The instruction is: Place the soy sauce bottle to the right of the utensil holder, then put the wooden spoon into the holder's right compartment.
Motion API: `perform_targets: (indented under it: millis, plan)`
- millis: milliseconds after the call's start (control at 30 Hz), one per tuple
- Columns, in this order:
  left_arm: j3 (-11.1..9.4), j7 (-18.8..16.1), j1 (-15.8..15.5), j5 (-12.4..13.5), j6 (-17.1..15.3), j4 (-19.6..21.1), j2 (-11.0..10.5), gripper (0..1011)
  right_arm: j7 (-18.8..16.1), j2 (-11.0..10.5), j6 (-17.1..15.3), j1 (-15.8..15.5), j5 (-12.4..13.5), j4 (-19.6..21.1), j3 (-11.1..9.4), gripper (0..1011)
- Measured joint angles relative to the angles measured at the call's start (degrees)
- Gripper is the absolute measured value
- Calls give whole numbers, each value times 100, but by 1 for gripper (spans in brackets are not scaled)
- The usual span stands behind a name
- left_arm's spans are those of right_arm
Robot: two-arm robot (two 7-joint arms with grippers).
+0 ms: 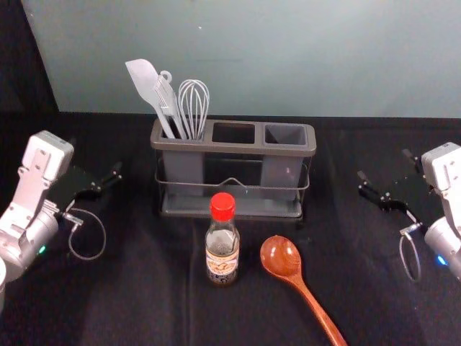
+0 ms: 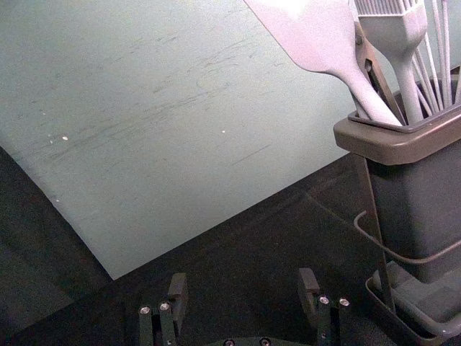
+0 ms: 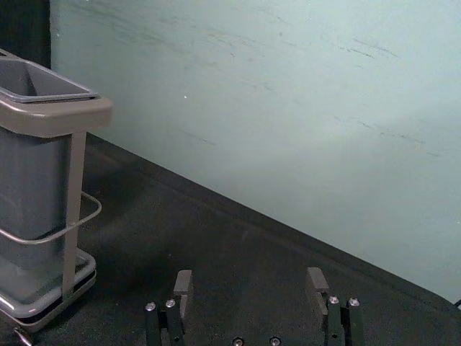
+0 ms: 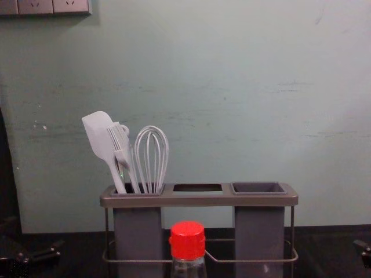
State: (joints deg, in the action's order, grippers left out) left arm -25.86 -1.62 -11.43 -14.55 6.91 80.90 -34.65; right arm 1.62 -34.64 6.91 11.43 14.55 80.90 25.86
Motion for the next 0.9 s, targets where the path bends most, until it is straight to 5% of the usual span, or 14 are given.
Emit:
perform_targets:
  millis: [900]
  plan:
    - [0, 0, 0, 0, 0, 0, 0, 1005, 0, 0, 0, 0, 0, 0, 0, 1004]
